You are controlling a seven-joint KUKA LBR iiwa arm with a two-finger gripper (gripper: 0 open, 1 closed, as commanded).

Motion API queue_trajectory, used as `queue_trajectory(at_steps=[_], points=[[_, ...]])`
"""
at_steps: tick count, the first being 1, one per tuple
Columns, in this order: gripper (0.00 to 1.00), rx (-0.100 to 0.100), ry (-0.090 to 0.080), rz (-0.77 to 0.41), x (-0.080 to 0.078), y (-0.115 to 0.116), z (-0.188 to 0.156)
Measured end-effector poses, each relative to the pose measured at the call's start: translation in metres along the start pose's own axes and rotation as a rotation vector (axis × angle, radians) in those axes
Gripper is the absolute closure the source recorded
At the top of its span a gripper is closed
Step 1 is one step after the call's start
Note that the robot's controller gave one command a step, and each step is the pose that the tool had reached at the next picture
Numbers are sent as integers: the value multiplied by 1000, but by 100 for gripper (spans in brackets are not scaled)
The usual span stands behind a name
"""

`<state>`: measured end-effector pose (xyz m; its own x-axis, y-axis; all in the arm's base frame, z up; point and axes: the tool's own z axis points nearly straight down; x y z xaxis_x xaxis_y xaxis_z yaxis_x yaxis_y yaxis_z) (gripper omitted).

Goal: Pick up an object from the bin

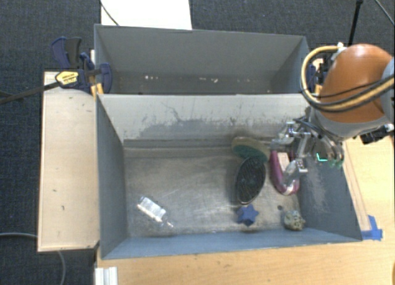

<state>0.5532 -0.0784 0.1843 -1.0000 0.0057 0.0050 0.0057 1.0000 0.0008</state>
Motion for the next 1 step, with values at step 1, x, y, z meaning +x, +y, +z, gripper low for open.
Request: queue_trajectory(at_steps=[1], points=[[0,-2,-2,101,-11,35,63]])
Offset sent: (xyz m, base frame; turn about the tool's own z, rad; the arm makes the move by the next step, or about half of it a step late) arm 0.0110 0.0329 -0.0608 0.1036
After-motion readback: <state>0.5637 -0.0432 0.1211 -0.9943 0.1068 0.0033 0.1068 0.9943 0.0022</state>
